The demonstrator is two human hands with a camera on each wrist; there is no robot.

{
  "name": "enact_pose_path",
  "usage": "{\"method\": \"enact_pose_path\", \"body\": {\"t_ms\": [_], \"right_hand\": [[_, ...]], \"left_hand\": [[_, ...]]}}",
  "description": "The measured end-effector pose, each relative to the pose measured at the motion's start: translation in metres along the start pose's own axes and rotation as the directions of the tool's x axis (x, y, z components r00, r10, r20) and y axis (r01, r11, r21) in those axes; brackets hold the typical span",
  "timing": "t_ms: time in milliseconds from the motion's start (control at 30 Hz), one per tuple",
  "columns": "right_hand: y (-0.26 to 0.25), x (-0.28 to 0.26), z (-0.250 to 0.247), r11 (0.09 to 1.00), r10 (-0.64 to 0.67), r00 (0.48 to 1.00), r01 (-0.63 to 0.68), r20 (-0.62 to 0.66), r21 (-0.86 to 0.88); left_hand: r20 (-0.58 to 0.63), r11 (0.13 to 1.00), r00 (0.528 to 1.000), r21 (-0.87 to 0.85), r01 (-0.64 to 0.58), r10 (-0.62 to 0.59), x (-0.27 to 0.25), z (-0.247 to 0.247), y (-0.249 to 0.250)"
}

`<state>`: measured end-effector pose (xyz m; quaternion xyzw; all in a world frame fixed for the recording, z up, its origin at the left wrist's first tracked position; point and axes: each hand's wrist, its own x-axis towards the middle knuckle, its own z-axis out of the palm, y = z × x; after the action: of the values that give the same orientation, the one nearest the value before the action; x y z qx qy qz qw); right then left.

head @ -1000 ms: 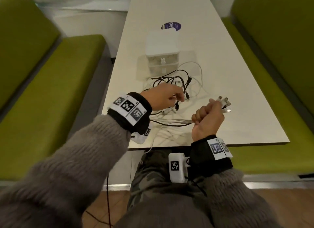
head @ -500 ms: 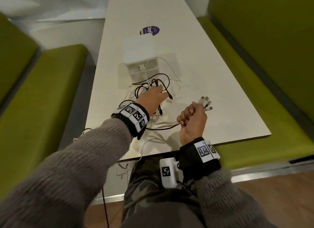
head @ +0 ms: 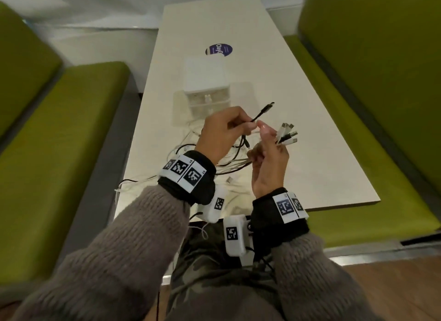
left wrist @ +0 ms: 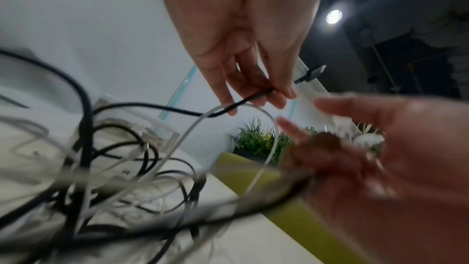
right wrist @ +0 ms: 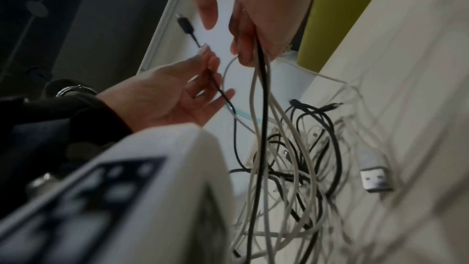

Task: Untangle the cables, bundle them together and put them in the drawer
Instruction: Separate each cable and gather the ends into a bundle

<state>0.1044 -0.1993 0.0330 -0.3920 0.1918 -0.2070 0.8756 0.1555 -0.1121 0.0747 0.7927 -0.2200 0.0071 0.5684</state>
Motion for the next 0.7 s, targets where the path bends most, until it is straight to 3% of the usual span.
{"method": "enact_pose_path", "body": {"t_ms": [133, 233, 400, 533, 700], "right_hand": [[0.002, 0.007, 0.006, 0.990, -0.075, 0.996, 0.079, 0.041, -0.117], [0.003, 0.011, 0.005, 0.974, -0.101, 0.995, 0.097, -0.009, -0.206], [-0.023, 0.023, -0.007, 0.991, -0.133, 0.982, 0.130, -0.131, -0.034], [-0.032, 0.027, -0.019, 0.991, -0.133, 0.979, 0.133, -0.156, -0.013], [-0.027, 0.029, -0.024, 0.992, -0.121, 0.988, 0.123, -0.095, 0.023]], "left_hand": [[0.070, 0.991, 0.997, 0.130, -0.030, 0.021, -0.006, 0.009, -0.018], [0.180, 0.971, 0.983, 0.227, -0.070, 0.029, -0.007, 0.008, -0.022], [0.299, 0.855, 0.938, 0.519, -0.005, -0.175, -0.014, -0.017, -0.055], [0.271, 0.862, 0.938, 0.504, 0.052, -0.215, -0.010, -0.037, -0.063], [0.234, 0.943, 0.950, 0.307, 0.132, -0.209, 0.000, -0.040, -0.058]]}}
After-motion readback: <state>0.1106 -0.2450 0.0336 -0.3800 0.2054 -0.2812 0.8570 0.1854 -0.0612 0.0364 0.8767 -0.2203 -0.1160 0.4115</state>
